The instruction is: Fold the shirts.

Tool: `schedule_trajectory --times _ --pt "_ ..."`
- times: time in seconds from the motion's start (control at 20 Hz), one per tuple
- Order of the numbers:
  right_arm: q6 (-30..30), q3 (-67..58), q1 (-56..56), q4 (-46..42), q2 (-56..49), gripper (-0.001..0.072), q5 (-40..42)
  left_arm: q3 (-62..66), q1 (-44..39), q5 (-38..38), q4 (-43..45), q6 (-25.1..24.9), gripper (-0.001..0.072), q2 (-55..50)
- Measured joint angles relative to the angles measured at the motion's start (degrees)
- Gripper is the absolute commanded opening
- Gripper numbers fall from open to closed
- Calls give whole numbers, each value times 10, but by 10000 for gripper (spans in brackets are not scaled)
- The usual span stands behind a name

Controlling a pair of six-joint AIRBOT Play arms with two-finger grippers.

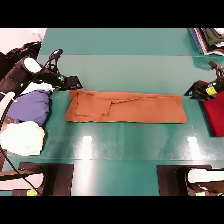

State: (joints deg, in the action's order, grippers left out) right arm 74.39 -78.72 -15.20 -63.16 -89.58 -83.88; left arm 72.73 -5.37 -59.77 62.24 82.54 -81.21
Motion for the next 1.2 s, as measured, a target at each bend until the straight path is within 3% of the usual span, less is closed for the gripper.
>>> schedule_trajectory --times 0.05,0.25,0.45,0.55,0.6,0.65,0.7,1.0,1.2 --pt "-9 16 -15 2 -2 470 -1 1 0 -7 0 1 33 0" --pt "-58 86 -71 22 -16 470 7 2 0 -20 -10 0 31 0" --pt "-106 127 -91 97 -54 469 0 2 -9 -20 -28 0 23 0" --pt "-125 134 -82 129 -72 428 -1 2 -18 -19 -32 0 22 0" --pt "-133 137 -74 142 -79 298 1 2 -24 -17 -34 1 22 0" --pt "-141 139 -65 151 -84 66 10 2 -33 -14 -38 6 22 0" --pt "-148 142 -57 155 -88 17 19 2 -43 -8 -39 13 22 -2" --pt "-173 133 -24 173 -40 15 20 32 -132 36 -56 39 22 -63" --pt "-112 66 15 182 42 16 -8 116 -198 42 -68 43 22 -148"
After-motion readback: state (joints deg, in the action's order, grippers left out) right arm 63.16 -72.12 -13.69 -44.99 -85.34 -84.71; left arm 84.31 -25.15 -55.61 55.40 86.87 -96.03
